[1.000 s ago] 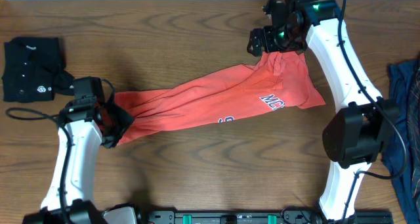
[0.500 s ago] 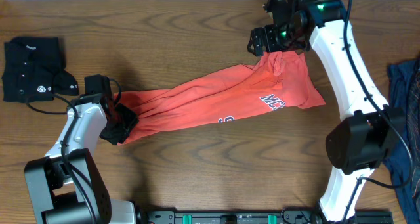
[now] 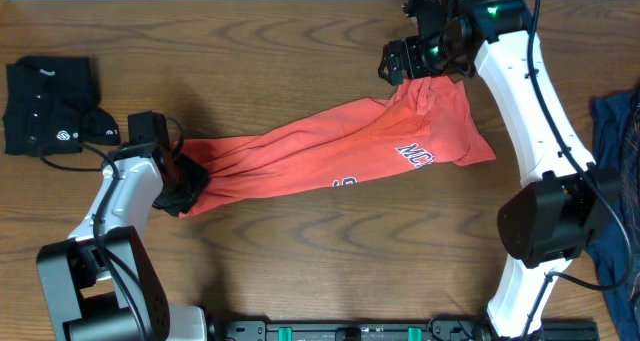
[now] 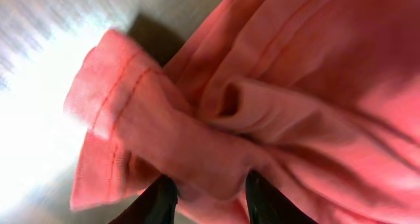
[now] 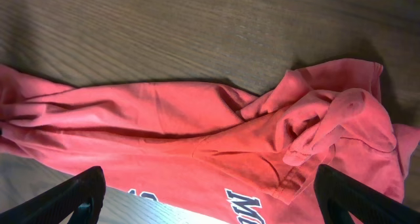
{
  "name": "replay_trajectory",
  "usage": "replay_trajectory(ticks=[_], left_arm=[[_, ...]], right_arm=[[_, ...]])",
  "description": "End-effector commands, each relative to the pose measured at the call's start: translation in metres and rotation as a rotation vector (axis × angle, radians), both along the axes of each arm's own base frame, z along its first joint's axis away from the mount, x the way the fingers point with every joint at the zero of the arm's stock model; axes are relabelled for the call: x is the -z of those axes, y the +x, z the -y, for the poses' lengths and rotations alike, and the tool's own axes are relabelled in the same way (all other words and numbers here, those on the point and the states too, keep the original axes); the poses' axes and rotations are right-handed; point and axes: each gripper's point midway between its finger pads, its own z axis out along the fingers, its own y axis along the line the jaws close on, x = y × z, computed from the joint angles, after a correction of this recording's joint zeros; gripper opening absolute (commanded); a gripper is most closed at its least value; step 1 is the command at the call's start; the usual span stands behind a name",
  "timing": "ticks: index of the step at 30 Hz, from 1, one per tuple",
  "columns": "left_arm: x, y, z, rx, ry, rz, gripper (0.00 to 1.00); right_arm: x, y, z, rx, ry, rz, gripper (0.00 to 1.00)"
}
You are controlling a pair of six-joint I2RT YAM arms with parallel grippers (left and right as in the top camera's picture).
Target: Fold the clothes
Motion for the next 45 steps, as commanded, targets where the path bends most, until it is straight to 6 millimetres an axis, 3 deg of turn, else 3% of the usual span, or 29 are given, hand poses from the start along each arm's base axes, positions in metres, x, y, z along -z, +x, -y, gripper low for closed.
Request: replay_trajectory(ticks=[1, 7, 20, 26, 30, 40, 45], left_arm=[[-0.005, 0.012, -0.007, -0.015, 0.028, 0.048, 0.34], [-0.007, 0.02, -0.012, -0.019, 0.056, 0.077, 0.31], [-0.019, 0.026, 0.011, 0.01, -0.072, 0.13, 0.29], [-0.039, 0.029, 0.028, 0.061, -0.093, 0.187, 0.29], [-0.045, 0.025, 0.024, 0.06, -0.046, 0.188, 0.3], [-0.024, 0.0, 0.017, 0.042, -0.006, 0.043, 0.31], [-0.018, 0.009, 0.009, 0.035, 0.035, 0.055, 0.31]], right_arm=[[-0.02, -0.002, -0.007, -0.029, 0.002, 0.052, 0.99], [-0.018, -0.005, -0.006, -0.041, -0.006, 0.041, 0.99], [-0.019, -0.004, -0.007, -0.049, -0.007, 0.051, 0.99], [-0.019, -0.004, -0.007, -0.056, -0.009, 0.054, 0.99], [-0.019, -0.003, -0.007, -0.056, -0.009, 0.058, 0.99], [-0.019, -0.005, -0.011, -0.073, -0.012, 0.059, 0.99], [-0.017, -0.01, -0.014, -0.084, -0.015, 0.045, 0.99]])
